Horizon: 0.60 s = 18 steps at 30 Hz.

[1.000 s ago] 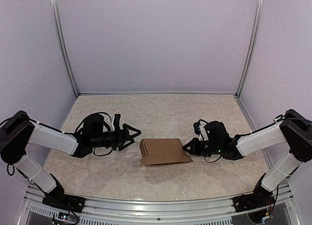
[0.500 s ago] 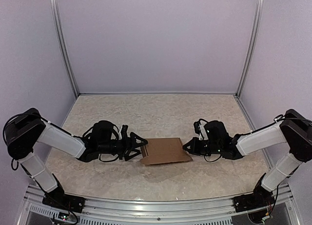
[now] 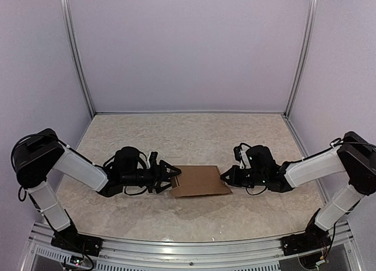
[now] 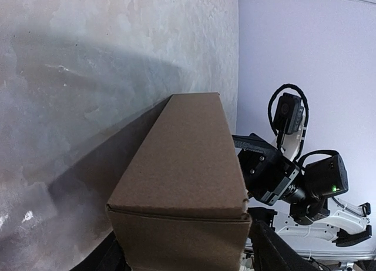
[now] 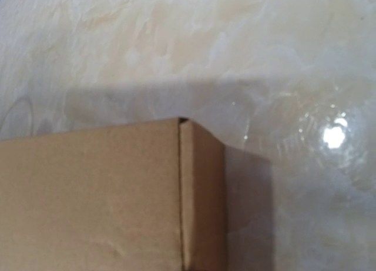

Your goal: Fold the paper box

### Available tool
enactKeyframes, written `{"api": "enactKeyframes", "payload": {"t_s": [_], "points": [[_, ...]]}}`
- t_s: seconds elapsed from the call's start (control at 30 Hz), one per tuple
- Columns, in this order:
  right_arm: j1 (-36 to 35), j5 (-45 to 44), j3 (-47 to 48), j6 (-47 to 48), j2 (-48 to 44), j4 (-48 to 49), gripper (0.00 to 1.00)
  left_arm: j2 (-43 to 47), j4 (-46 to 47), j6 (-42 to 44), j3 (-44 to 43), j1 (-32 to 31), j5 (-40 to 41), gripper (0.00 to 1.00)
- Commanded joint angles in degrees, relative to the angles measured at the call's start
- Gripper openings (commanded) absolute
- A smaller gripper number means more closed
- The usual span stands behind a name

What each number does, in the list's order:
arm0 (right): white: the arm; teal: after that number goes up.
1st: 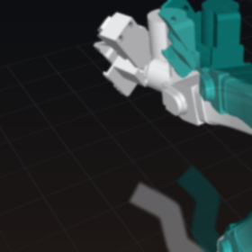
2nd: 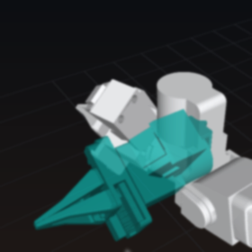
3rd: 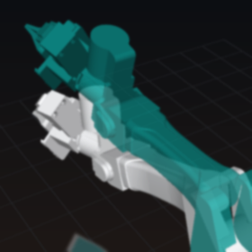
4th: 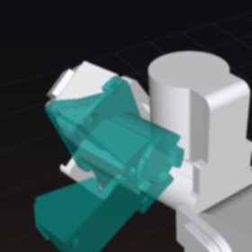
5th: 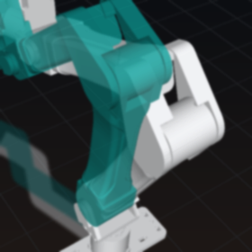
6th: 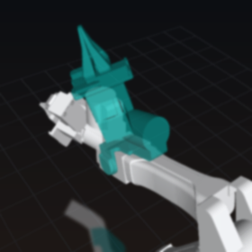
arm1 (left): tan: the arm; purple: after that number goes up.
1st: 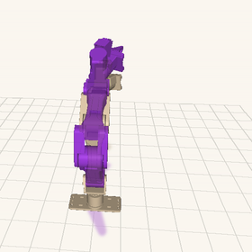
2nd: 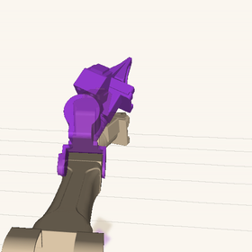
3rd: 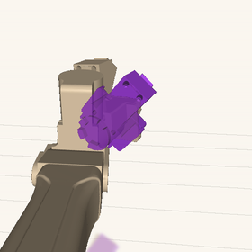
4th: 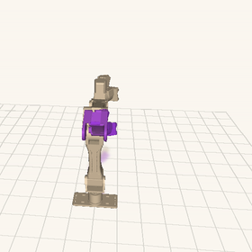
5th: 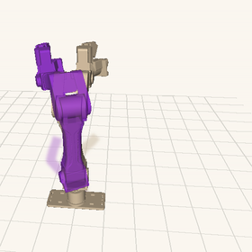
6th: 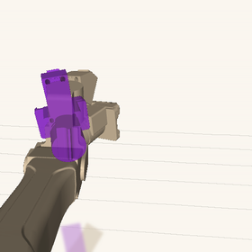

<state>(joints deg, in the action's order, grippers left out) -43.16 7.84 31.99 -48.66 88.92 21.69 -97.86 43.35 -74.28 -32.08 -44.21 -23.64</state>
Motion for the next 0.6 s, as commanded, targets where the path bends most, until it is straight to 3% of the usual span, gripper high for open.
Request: {"api": "enactKeyframes", "payload": {"t_s": [0.0, 0.37, 0.57], "points": [[-0.7, -1.0, -0.1, 0.8, -0.4, -0.9, 0.0, -0.9, 2.1, -0.5, -1.1, -0.4, -0.8, 0.62], [-0.8, -1.2, -0.1, 1.5, -2.0, -1.6, 0.02, -1.7, 2.5, -0.3, -1.0, 0.0, -1.7, 0.38], [-0.9, -2.6, 0.6, 6.7, -8.2, -5.5, 0.36, 0.6, 2.5, 0.6, 1.1, 2.4, -3.5, 0.32]]}}
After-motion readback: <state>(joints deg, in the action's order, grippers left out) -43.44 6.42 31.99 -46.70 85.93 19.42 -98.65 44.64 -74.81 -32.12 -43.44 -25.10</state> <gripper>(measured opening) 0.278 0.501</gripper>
